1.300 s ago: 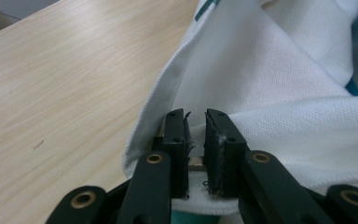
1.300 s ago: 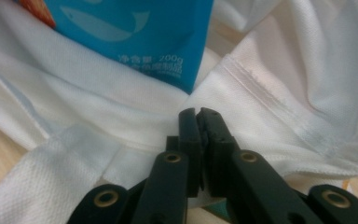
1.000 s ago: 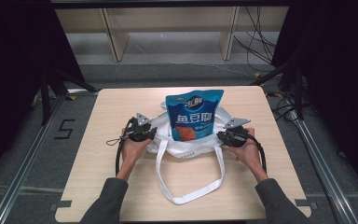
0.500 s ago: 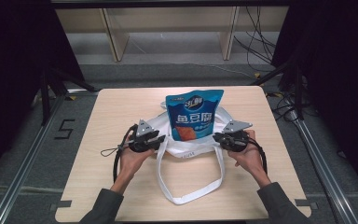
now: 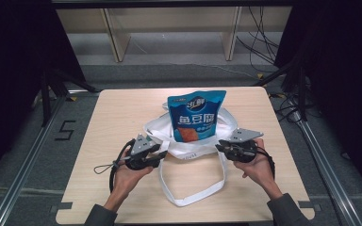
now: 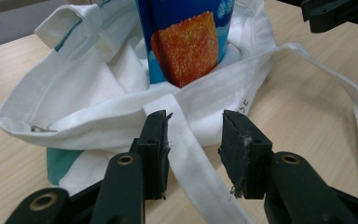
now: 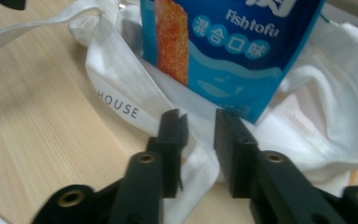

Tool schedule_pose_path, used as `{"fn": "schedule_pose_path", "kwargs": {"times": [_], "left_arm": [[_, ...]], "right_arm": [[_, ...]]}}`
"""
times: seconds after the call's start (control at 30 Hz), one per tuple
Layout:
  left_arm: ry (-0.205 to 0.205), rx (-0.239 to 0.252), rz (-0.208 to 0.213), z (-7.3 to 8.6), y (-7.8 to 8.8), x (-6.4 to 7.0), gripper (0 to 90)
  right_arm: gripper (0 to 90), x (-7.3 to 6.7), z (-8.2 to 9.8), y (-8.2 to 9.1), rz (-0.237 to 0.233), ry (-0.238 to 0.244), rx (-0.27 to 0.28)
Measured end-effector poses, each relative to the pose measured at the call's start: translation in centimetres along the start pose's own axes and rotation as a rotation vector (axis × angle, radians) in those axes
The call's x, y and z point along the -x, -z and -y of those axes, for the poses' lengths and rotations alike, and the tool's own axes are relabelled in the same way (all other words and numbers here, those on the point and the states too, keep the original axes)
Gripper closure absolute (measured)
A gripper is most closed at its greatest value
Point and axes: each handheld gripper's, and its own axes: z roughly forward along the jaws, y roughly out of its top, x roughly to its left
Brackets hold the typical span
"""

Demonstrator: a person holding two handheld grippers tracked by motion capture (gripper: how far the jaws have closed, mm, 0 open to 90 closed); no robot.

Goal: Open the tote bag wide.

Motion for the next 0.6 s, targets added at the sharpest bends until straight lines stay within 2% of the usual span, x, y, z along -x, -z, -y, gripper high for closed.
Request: {"fn": "schedule_pose_path", "kwargs": {"times": [0.07, 0.13, 0.17, 0.27, 0.3, 0.33, 0.37, 0.4, 0.43, 0.5, 0.57, 0.6], "left_arm": [[0.005, 0.004, 0.006, 0.4, 0.3, -0.1, 59.3], [0.008, 0.010, 0.012, 0.8, 0.8, -0.1, 57.1], [0.004, 0.017, 0.018, 1.1, 1.2, -0.1, 54.5], [0.016, 0.013, 0.017, 1.4, 1.5, 0.1, 51.7], [0.009, 0.014, 0.018, 1.6, 1.6, 0.2, 50.6], [0.010, 0.014, 0.018, 1.7, 1.8, 0.4, 49.3], [0.000, 0.015, 0.021, 1.8, 1.8, 0.5, 46.9], [0.005, 0.016, 0.019, 1.9, 1.9, 0.6, 44.0], [0.030, 0.014, 0.022, 2.2, 1.9, 0.8, 44.0], [0.016, 0.010, 0.037, 2.5, 1.8, 0.9, 39.2], [0.013, 0.004, 0.030, 2.7, 1.9, 1.2, 38.5], [0.006, 0.004, 0.036, 2.8, 1.9, 1.3, 37.9]], "right_arm": [[68.2, 0.1, 0.1, 0.1, 0.001, 0.002, 0.002], [64.7, 0.1, 0.4, 0.3, 0.000, -0.042, -0.003], [61.2, 0.1, 0.6, 0.5, 0.010, -0.030, 0.006], [57.7, -0.1, 0.7, 0.7, 0.007, -0.058, -0.004], [56.8, -0.1, 0.8, 0.8, 0.011, -0.065, 0.002], [55.5, -0.1, 0.9, 0.9, 0.006, -0.052, 0.003], [53.6, -0.3, 1.1, 1.0, 0.003, -0.072, -0.004], [51.8, -0.4, 1.2, 1.1, 0.013, -0.074, 0.002], [51.8, -0.4, 1.2, 1.1, 0.013, -0.074, 0.002], [48.9, -0.6, 1.7, 1.4, 0.005, -0.085, -0.009], [48.3, -0.6, 1.8, 1.3, 0.014, -0.079, 0.005], [47.5, -0.7, 1.9, 1.5, 0.006, -0.090, -0.010]]}}
